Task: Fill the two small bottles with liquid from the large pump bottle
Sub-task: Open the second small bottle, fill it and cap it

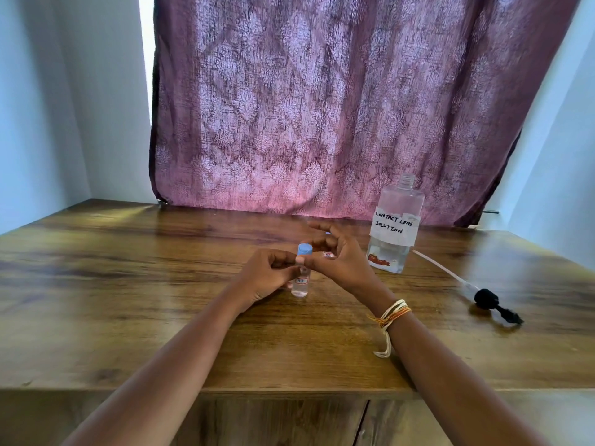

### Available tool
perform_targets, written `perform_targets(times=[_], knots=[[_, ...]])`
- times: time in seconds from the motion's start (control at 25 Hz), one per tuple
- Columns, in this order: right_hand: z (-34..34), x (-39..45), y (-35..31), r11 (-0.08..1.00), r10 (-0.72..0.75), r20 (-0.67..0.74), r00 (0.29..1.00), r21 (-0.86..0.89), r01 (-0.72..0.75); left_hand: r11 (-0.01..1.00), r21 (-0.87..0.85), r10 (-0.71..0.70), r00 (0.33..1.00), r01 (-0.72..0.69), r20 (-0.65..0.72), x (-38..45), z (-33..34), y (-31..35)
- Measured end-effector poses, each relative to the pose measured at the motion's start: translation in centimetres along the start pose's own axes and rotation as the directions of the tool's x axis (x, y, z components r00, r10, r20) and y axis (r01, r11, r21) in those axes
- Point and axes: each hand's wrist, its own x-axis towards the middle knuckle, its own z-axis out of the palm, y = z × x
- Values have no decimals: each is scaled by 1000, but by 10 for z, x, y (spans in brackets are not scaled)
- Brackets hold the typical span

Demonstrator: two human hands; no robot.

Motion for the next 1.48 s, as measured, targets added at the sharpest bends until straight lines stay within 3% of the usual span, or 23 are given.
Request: perform_targets(times=[0.12,0.36,0.6,0.8,1.0,1.32,1.48], knots=[[-3,-2,0,999,15,71,997,45,-19,999,-32,-1,1000,1,7,-1,2,4],[0,0,2,1000,20,-25,999,-14,-21,999,-35,-5,1000,4,-12,1,2,-1],[-4,0,3,995,35,48,998,91,-39,997,-68,-24,1000,24,0,3,2,-2],[-1,2,5,998,55,-52,997,5,-55,997,-72,-15,1000,15,-9,2,2,-2],[-4,1,2,988,88,128,988,113,-103,996,-79,-30,1000,30,5,2,3,0],[-2,2,2,996,87,48,995,14,-88,998,-47,-31,1000,30,-6,2,2,-1],[-4,1,2,987,87,147,985,119,-105,997,-59,-41,999,41,1,4,2,-2]])
